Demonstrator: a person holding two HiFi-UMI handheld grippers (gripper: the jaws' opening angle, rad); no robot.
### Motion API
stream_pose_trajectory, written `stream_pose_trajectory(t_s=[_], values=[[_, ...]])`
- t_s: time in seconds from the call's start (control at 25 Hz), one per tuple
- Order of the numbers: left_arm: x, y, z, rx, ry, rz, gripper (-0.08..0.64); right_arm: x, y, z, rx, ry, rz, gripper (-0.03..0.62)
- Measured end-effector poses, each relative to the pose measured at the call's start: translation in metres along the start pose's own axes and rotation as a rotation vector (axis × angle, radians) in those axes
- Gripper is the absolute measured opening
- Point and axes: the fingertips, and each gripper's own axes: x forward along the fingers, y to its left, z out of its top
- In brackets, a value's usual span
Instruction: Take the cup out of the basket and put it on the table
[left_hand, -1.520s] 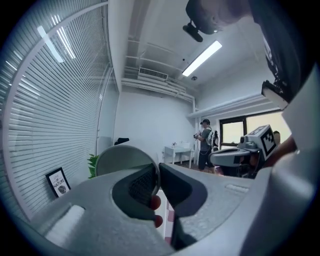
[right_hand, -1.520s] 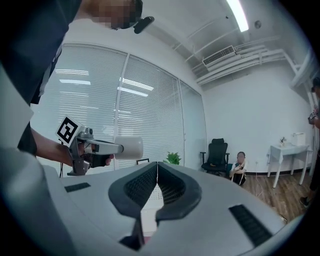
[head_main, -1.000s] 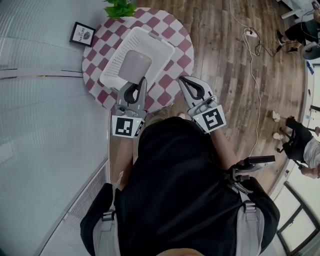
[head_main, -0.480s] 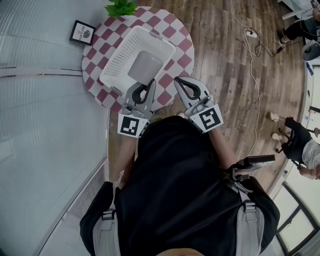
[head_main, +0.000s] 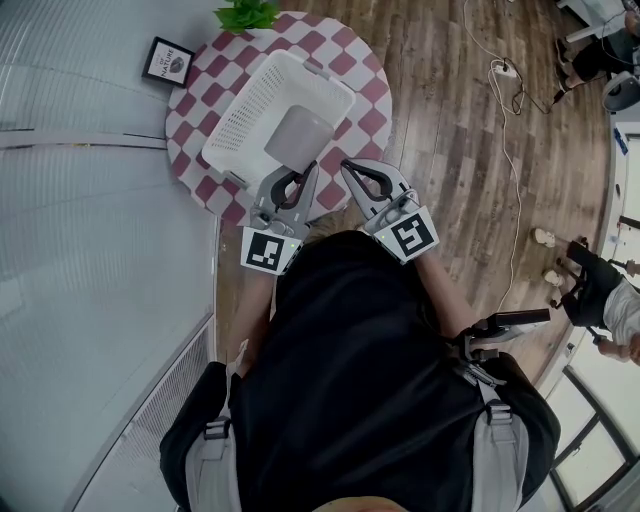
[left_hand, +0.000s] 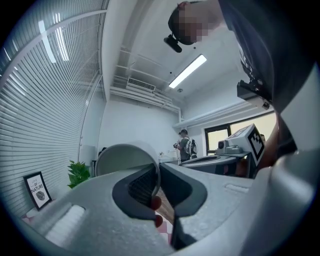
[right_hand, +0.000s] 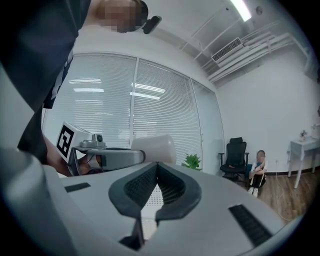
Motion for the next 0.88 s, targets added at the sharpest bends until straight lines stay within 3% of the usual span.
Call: stream_pose_trajectory(t_s=[0.56, 0.72, 0.88], values=[[-0.007, -0.002, -0.024, -0.001, 0.011, -0.019, 0.026, 0.003, 0.006, -0.016, -0.025, 0.019, -0.003, 0.011], [-0.008, 0.002, -0.033, -0.058, 0.023, -0.021, 0.026, 0.005, 0.006, -0.038, -0.023, 0.109, -0.016, 0.011], [-0.008, 0.004, -0.034, -0.008, 0.017, -0.037, 0.026, 0.011, 0.006, -0.039, -0.001, 0.081, -0.017, 0.009]])
